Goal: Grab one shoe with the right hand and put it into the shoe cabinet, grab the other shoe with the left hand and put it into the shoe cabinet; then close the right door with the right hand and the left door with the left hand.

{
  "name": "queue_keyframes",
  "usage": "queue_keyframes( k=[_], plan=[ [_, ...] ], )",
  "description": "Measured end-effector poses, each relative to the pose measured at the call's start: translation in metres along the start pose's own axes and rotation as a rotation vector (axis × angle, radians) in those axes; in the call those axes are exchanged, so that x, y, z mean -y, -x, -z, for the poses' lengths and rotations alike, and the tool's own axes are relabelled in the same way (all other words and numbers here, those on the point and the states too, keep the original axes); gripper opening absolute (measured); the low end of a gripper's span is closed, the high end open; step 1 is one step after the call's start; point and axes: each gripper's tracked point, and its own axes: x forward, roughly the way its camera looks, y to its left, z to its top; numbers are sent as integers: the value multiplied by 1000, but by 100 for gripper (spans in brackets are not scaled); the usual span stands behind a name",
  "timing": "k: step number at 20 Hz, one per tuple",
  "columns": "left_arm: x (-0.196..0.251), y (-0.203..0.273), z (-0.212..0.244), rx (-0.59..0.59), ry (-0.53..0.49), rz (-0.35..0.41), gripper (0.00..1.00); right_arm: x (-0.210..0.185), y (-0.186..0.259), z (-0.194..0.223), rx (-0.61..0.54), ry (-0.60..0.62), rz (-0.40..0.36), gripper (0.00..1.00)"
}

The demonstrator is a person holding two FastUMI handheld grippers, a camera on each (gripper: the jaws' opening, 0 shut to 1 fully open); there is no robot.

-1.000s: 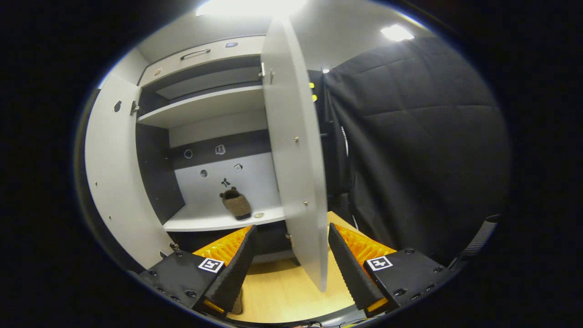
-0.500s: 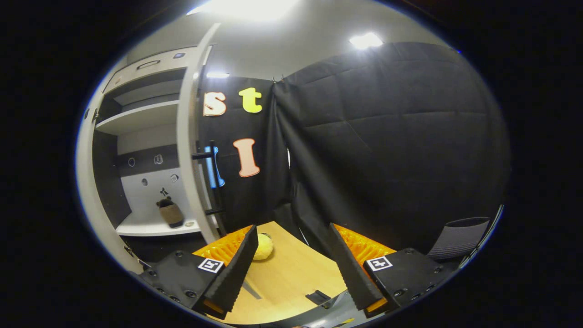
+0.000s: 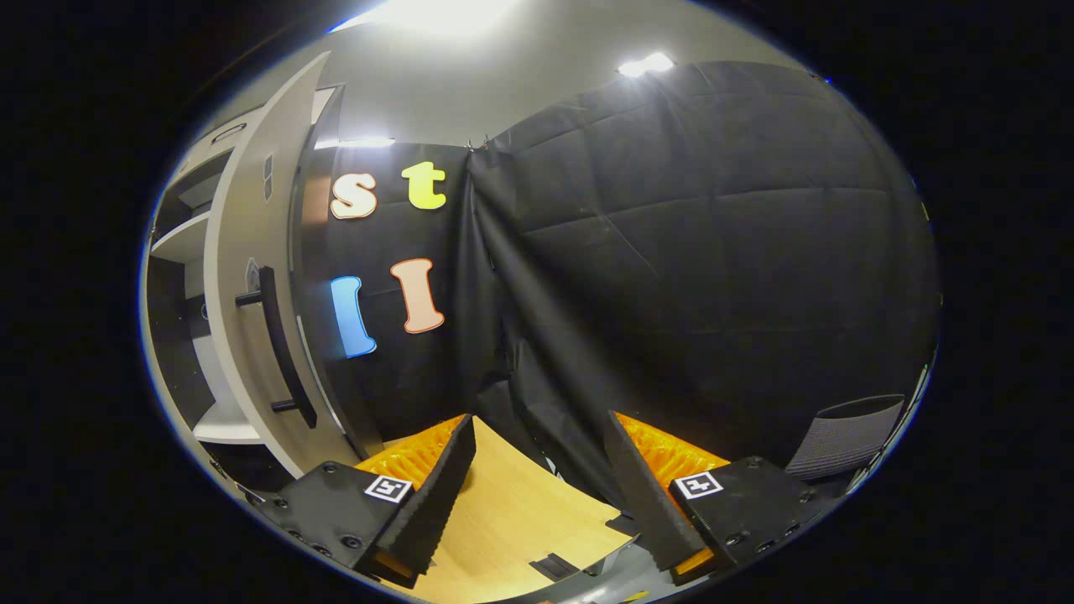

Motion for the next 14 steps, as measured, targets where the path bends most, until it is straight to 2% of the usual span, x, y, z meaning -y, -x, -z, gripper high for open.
queue_keyframes(
  k=[1,2,3,5,13,14],
  plan=[
    [2,-1,-1,-11,0,2,3,1,-5,2,-6,0,-9,98],
    [0,-1,-1,-14,3,2,7,1,-12,4,-12,2,-20,98],
    [-1,0,-3,-19,13,-2,2,1,-18,5,-18,6,-31,98],
    [-3,2,-8,-32,44,-24,2,1,-28,3,-22,12,-52,98],
    [-10,-2,-15,75,182,-103,2,2,-84,3,-40,-3,-161,98],
    [-11,-2,-16,94,195,-114,2,2,-93,2,-29,-1,-179,93]
  ],
)
